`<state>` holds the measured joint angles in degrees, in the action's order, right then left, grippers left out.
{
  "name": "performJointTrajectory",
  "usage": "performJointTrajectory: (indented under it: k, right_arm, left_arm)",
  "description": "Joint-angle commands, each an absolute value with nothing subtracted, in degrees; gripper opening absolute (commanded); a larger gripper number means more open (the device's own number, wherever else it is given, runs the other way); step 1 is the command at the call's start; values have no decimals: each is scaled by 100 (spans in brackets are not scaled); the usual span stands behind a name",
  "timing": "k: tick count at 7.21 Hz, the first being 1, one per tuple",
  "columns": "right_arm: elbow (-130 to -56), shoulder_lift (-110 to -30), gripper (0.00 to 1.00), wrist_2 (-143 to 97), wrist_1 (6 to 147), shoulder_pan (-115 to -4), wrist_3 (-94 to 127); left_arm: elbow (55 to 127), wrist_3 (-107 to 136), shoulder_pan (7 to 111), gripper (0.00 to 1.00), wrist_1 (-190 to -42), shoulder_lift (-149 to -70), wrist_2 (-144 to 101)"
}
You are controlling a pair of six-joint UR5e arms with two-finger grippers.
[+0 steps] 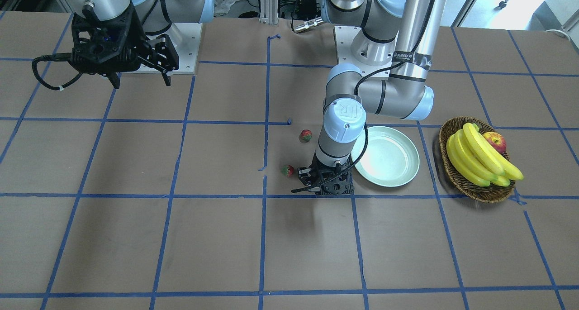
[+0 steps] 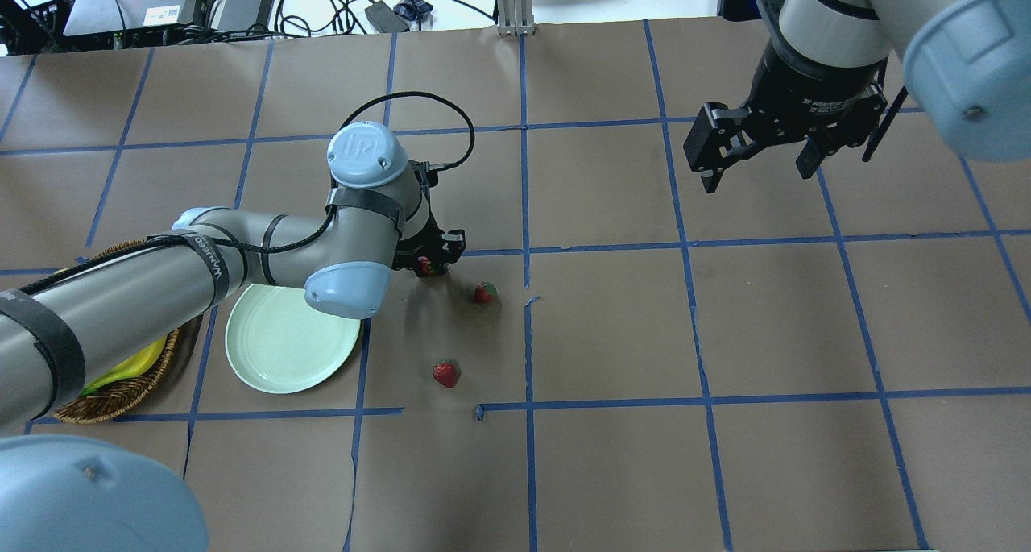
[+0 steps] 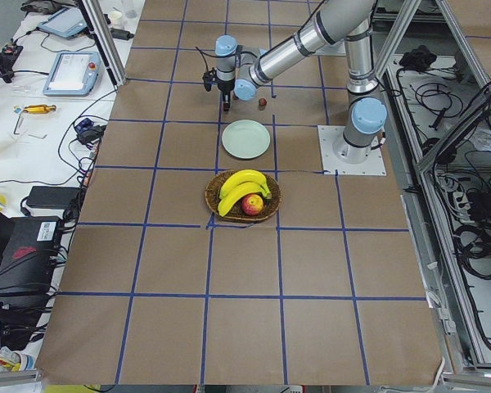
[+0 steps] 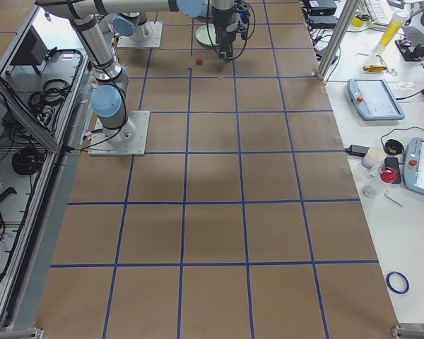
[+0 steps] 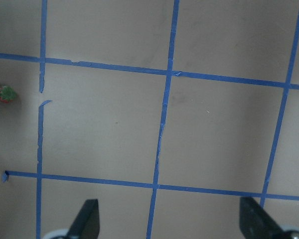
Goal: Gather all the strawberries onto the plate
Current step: 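Carry the strawberry onto the plate and open the left gripper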
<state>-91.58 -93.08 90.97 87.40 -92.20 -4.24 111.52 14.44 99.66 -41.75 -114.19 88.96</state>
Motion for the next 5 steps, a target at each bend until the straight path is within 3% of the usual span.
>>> performJointTrajectory:
  k: [1,3,5]
  right_arm:
    - [-9158,-9308,100,9097,8745,-9220,-422]
    - [-9158,-9316,100,9097,8737,-9228,-422]
    - [-9167,-9308,100,9097,8736,-9220,-413]
  left_arm:
    - [10883,1293,9976,0,-4602,-11208,8973]
    - [10871,478,9888,0,-5812,-10760,9761]
    - [11614,-180,9512,0,-6056,-10303,10244]
